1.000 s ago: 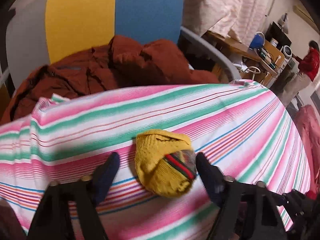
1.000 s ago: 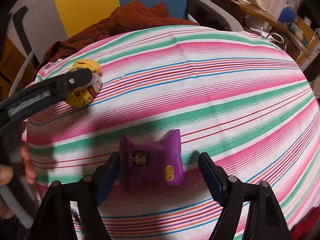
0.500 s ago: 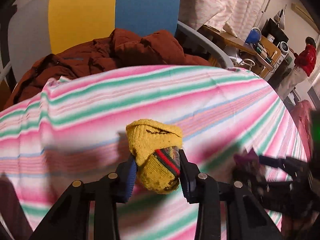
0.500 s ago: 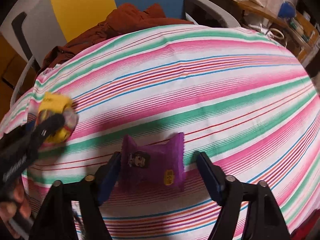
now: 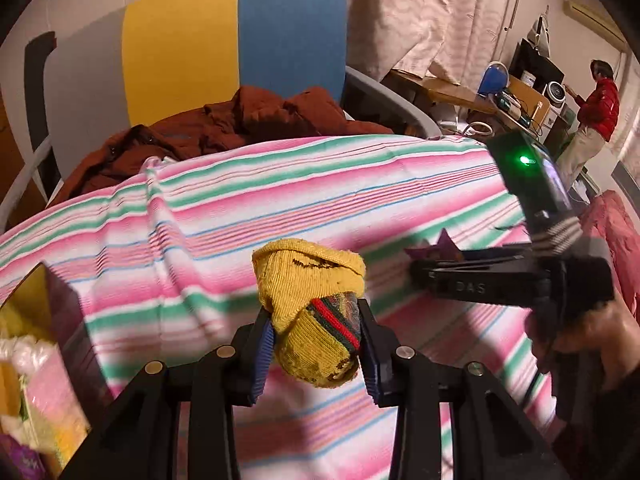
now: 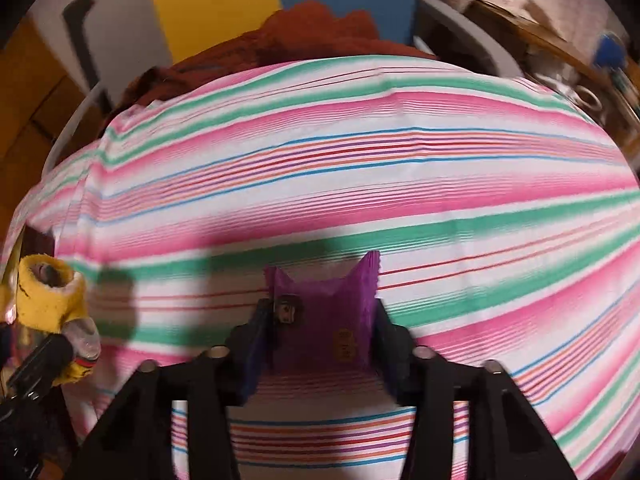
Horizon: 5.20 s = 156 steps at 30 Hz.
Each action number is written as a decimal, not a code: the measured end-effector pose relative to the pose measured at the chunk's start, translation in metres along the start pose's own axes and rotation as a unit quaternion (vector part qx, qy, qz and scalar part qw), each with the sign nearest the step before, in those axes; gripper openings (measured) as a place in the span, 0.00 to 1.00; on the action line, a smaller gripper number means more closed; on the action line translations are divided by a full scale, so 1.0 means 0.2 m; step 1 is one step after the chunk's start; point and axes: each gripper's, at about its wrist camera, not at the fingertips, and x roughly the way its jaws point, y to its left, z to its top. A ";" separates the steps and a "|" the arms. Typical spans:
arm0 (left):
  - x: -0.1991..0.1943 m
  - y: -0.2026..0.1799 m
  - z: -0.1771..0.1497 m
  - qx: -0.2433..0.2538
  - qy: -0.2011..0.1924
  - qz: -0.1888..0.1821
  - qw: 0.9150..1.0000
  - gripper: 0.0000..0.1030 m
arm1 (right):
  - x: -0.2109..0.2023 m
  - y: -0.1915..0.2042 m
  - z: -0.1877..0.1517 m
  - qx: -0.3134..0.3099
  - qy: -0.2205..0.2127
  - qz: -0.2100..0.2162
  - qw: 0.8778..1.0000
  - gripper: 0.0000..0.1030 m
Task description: Organize objects
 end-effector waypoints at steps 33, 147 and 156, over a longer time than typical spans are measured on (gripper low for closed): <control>-0.46 0.18 -0.25 -0.054 -0.054 -0.004 0.997 0.37 | -0.06 -0.15 -0.04 0.063 -0.024 0.038 0.997 0.78; -1.24 0.88 -0.95 -0.239 -0.146 0.289 0.915 0.68 | -0.65 1.40 -0.78 -0.162 -0.211 0.074 0.961 1.00; -1.21 0.87 -1.00 -0.255 -0.142 0.259 0.921 0.62 | -0.69 1.43 -0.85 -0.183 -0.243 0.045 0.952 1.00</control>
